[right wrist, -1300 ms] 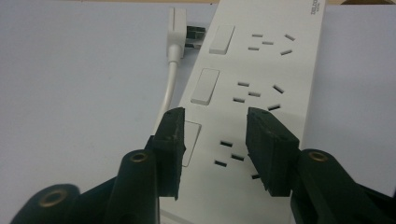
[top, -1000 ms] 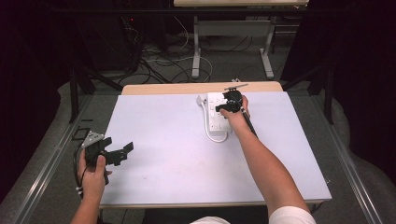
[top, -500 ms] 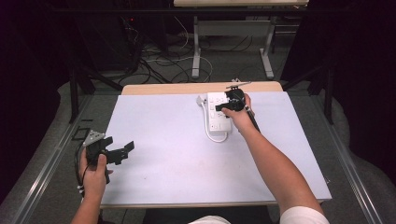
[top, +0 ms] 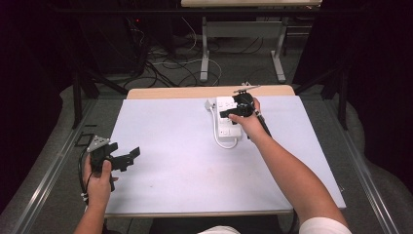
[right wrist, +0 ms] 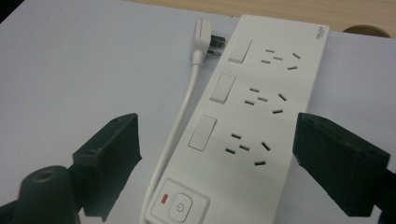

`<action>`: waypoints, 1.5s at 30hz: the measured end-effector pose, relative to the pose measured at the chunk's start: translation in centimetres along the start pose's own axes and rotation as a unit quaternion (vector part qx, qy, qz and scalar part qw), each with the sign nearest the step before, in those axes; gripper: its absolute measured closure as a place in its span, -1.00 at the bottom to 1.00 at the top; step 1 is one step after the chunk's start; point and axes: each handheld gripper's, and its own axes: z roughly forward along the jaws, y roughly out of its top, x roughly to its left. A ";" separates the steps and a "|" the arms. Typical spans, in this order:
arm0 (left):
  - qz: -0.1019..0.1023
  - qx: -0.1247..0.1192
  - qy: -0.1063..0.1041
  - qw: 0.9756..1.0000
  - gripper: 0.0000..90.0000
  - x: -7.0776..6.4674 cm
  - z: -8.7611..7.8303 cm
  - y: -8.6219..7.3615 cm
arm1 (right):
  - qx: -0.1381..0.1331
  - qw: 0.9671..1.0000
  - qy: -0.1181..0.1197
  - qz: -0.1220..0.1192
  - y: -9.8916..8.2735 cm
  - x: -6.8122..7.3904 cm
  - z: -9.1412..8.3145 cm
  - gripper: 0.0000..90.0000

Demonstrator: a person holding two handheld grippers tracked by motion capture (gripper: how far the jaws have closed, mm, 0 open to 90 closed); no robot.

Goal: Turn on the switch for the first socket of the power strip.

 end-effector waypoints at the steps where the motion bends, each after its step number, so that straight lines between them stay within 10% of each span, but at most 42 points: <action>1: 0.000 -0.001 0.000 1.000 -0.92 0.0 0.0 0.0 | -0.007 1.000 -0.007 0.006 -0.1 0.1 0.0 -0.78; 45: 0.002 -0.005 0.002 1.000 -0.92 -0.1 -0.8 -0.1 | -0.063 0.997 0.001 -0.041 -0.9 1.1 -6.4 -1.00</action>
